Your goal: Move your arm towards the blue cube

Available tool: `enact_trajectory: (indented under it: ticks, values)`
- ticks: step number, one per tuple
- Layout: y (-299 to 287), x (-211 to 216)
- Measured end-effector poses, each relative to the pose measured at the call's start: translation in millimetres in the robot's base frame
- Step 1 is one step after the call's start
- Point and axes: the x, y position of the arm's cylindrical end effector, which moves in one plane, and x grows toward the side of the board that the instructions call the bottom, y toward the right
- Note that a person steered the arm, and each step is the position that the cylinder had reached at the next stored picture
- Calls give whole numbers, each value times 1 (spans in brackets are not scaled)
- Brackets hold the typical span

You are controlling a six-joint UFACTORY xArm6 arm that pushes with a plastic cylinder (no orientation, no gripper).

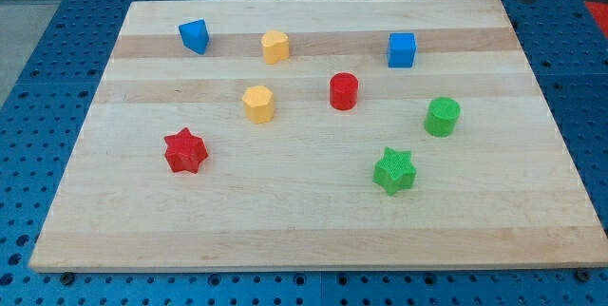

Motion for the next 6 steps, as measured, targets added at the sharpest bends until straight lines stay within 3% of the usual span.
enact_trajectory:
  ticks: [3, 5, 6]
  values:
    - [10, 4]
    - [-26, 60]
    - [-27, 61]
